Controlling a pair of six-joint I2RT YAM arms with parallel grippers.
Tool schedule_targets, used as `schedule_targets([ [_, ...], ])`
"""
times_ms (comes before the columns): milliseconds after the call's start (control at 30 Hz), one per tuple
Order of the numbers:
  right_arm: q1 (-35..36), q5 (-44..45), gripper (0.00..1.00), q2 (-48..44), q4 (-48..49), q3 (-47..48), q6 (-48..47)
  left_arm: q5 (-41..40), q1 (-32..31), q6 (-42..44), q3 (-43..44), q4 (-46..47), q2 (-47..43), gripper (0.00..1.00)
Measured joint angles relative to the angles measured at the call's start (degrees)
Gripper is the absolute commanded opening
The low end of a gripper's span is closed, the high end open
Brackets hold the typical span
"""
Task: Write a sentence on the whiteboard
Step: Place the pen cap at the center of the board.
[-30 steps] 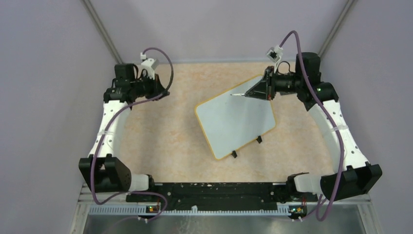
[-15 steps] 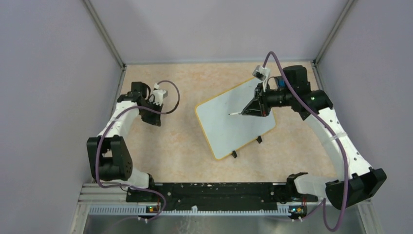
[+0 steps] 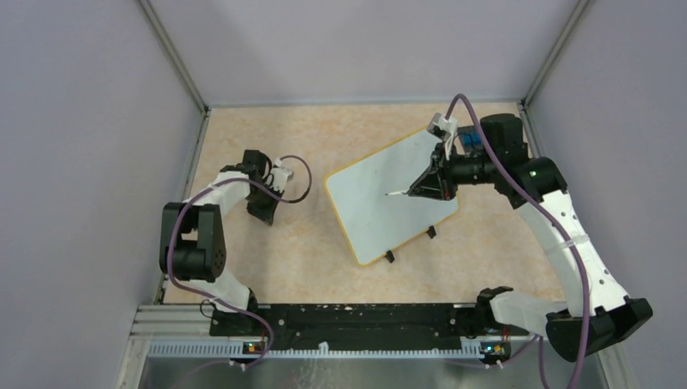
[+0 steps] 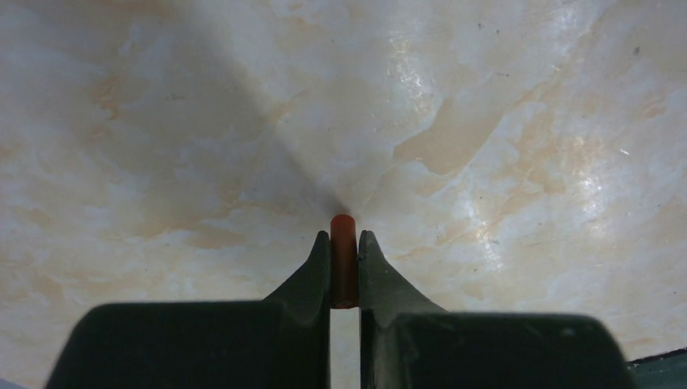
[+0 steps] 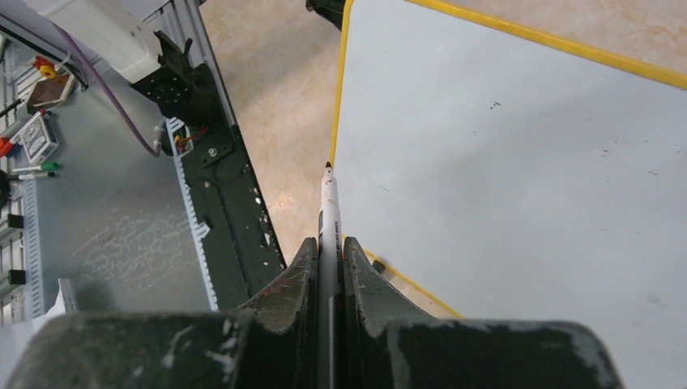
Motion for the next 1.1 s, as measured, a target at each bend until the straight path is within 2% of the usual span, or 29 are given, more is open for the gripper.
schedule_targets([
  [100, -0.02, 0.11, 0.00, -0.98, -0.79, 0.00, -0.46, -1.20, -0.61, -0.24, -0.44, 1.09, 1.01, 0.16],
  [267, 0.00, 0.22, 0.00, -2.14, -1.42, 0.00, -1.14, -2.40, -1.25, -0.50, -0.48, 1.99, 1.49, 0.35],
  [533, 0.00, 0.66, 0.00, -2.23, -1.49, 0.00, -1.70, -1.55, -1.31, -0.83, 0.24, 1.03, 1.73, 0.55],
  [700, 0.00, 0.81, 0.00, -2.16, -1.38, 0.00, -2.12, 0.55, -1.31, -1.14, 4.72, -2.27, 1.64, 0.71],
  [767, 0.00, 0.74, 0.00, -1.95, -1.31, 0.02, -2.54, 2.01, -1.31, -1.44, 8.26, -4.13, 1.14, 0.74],
  [833, 0.00, 0.52, 0.00, -1.27, -1.20, 0.11, -3.15, 3.39, -1.31, -1.51, 10.95, -5.60, 0.35, 0.83],
  [900, 0.00, 0.39, 0.00, -0.26, -1.11, 0.11, -3.74, 5.66, -1.31, -1.75, 14.32, -6.73, -1.22, 0.98],
  [1100, 0.85, 0.59, 0.00, 2.56, -0.26, 0.37, -5.03, 16.35, -1.31, -5.51, 20.83, -5.25, -10.58, 0.99],
])
